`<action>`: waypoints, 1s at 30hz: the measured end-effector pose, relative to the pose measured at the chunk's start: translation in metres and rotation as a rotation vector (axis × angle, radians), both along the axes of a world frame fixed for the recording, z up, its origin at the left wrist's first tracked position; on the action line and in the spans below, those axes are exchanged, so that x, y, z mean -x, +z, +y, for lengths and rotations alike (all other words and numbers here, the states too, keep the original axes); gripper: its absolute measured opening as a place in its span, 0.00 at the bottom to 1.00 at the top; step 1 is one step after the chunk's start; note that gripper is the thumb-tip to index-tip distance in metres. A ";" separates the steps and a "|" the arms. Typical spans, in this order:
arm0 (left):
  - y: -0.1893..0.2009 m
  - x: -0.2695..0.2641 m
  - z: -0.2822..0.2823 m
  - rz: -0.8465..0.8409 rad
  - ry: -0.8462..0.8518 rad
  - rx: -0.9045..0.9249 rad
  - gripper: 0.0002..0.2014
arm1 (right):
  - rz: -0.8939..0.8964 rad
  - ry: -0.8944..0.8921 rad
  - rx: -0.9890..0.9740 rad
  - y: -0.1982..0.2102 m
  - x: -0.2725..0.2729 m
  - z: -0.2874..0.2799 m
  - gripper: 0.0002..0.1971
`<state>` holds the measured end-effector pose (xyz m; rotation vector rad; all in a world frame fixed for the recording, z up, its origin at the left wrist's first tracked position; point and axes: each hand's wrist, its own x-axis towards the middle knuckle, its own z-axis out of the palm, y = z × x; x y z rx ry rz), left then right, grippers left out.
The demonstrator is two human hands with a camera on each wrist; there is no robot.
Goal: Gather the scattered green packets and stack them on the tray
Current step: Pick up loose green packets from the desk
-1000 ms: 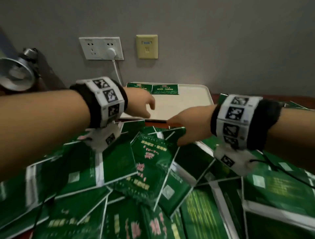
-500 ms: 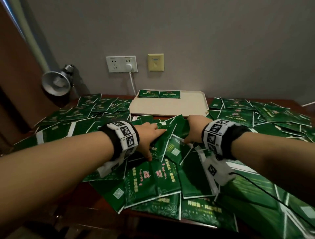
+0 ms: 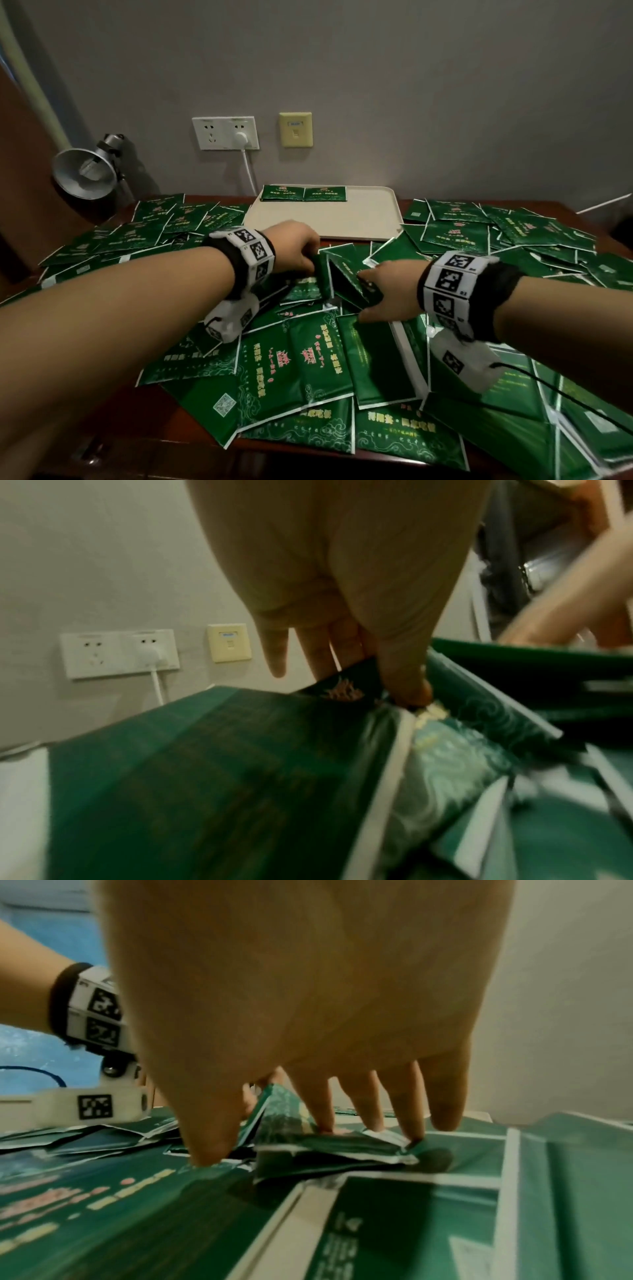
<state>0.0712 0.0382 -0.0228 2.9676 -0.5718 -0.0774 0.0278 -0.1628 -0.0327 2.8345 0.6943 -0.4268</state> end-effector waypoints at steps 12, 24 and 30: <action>0.060 -0.003 0.015 0.037 0.195 0.307 0.22 | -0.053 -0.053 0.109 -0.013 -0.011 0.015 0.46; -0.009 0.018 0.039 0.235 0.049 -0.077 0.33 | -0.110 -0.101 0.031 -0.016 -0.015 0.027 0.28; -0.025 0.025 0.048 0.114 -0.075 -0.174 0.21 | -0.112 -0.144 0.003 -0.013 -0.023 0.028 0.22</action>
